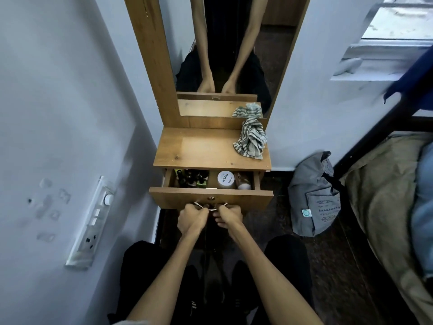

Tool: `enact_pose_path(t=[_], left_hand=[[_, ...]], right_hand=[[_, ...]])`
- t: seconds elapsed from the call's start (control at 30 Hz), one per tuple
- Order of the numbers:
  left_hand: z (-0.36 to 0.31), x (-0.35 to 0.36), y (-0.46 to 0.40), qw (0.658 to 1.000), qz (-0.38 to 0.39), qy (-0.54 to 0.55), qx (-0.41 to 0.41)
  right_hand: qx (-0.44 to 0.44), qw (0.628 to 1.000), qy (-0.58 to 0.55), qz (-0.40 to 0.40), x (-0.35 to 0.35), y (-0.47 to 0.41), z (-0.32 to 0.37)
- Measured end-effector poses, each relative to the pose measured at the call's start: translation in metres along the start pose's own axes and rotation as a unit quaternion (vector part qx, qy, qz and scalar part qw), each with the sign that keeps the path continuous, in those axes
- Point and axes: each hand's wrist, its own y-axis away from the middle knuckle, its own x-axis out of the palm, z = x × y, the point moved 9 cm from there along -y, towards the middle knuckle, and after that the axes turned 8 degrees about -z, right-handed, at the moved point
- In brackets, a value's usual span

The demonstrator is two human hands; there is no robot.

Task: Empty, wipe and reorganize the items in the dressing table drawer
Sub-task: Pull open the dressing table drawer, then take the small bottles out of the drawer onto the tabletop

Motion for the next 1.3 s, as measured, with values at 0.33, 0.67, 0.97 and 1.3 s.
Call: enact_pose_path(t=[0.33, 0.67, 0.97, 1.3], left_hand=[[-0.010, -0.066, 0.074, 0.961, -0.119, -0.053, 0.243], [-0.040, -0.104, 0.069, 0.897, -0.177, -0.061, 0.401], [-0.024, -0.096, 0.061, 0.923, -0.122, -0.079, 0.357], [0.001, -0.092, 0.070, 0.929, -0.116, -0.061, 0.346]], right_hand=[[-0.001, 0.987, 0.149, 0.068, -0.030, 0.065, -0.028], [-0.337, 0.924, 0.170, -0.068, -0.080, 0.114, 0.079], [-0.359, 0.878, 0.313, -0.055, -0.072, 0.100, 0.057], [-0.342, 0.893, 0.290, -0.037, -0.078, 0.105, 0.039]])
